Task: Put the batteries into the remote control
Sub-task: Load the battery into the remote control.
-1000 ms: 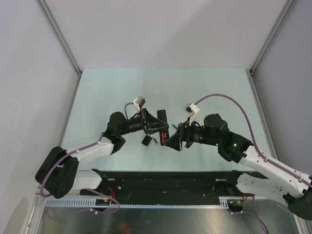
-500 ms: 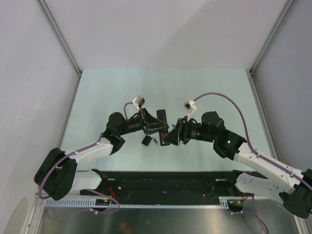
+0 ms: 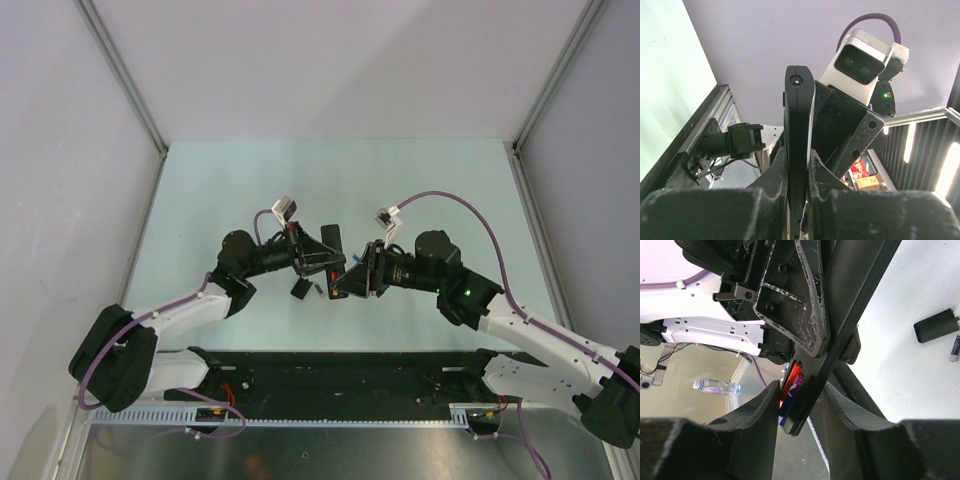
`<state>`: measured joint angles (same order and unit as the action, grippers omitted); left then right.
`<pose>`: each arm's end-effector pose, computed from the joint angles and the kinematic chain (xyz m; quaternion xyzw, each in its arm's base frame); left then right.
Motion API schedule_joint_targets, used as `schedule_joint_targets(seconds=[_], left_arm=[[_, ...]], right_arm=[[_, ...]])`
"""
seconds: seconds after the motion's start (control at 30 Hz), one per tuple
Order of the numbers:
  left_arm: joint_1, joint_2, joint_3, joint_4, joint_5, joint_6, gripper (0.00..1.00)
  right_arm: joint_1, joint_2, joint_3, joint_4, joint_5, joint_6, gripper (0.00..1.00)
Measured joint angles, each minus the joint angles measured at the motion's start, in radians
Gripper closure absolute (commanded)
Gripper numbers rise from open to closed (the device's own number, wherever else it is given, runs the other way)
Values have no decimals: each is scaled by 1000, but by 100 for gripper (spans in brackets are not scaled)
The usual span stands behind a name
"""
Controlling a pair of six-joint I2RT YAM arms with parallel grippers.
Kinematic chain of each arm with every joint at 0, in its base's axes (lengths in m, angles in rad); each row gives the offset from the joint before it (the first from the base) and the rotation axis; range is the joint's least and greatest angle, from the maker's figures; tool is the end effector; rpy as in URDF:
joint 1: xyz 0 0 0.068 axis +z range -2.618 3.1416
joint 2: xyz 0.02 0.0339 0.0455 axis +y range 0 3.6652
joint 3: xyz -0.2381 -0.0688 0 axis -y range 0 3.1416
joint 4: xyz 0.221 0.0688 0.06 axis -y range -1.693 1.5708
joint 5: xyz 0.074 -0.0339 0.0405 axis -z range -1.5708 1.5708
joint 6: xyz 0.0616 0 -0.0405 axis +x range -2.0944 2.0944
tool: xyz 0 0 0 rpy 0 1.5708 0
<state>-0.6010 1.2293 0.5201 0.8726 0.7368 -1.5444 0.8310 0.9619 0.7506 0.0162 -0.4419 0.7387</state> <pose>0.1952 -0.1840 0.2589 -0.0297 0.6625 -0.7362 0.1351 0.1421 0.1948 0.2960 -0.1738 0.7466 0.5576 0.3186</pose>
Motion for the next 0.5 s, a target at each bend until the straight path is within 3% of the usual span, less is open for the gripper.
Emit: schedule_joint_targets(seconds=[0.17,0.27,0.37,0.5], left_arm=[[-2,-1,0,1,-1,0,100],[-2,-5,0,2,-1,2,100],[-2,-13,0,19,-2,24,100],[-2,-19,0,34,-1,39,100]], right_arm=[[0,0,-1,5,-4,11,68],[-2,0,-2,3,-5,23,83],[-4,0,-5,5,-12,57,91],[-4,-1,-5,16,-16,75,93]])
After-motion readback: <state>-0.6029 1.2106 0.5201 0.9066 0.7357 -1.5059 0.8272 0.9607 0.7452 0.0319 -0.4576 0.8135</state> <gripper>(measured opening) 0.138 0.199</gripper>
